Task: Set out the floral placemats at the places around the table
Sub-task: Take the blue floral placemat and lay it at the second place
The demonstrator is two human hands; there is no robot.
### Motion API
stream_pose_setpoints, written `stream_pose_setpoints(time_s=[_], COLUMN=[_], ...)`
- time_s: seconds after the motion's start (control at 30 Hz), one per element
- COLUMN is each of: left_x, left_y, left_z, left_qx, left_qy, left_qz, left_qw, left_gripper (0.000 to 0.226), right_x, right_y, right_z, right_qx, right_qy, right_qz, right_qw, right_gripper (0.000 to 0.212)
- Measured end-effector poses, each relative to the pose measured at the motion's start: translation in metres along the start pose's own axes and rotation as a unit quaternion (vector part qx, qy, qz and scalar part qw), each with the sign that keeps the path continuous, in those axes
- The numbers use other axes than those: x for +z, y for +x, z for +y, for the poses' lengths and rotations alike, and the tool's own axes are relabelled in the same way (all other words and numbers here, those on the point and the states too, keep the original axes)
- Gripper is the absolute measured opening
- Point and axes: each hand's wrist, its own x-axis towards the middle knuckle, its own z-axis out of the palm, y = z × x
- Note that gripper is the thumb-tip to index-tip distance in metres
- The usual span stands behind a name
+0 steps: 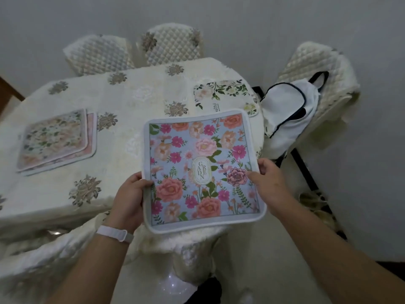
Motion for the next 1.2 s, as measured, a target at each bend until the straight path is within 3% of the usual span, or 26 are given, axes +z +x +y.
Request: stream_pose_setpoints(time_s=[0.43,0.77,1.2], left_x=[0.006,0.009,0.003], left_y=[0.108,0.159,0.212], left_z=[0.022,0.003,-0.022], left_qx=[-0.054,-0.009,0.035], left_qy=[0.015,0.121,0.255], left_qz=[-0.036,0.054,0.099], left_qw=[0.998,0.991,0.961], left_gripper=[0.017,0.012,0.013], right_x=[0.051,0.087,0.12], right_y=[0.084,0.153,0.204], right_z=[-0.013,0.014,0.04], right_qx=[0.044,0.074,0.088], right_qy=[-0.071,-0.172,-0.219], right_qz=[0.013,-0.026,-0.08], right_qw=[0.996,0.982,0.968], right_gripper=[0.007,0.004,0.008])
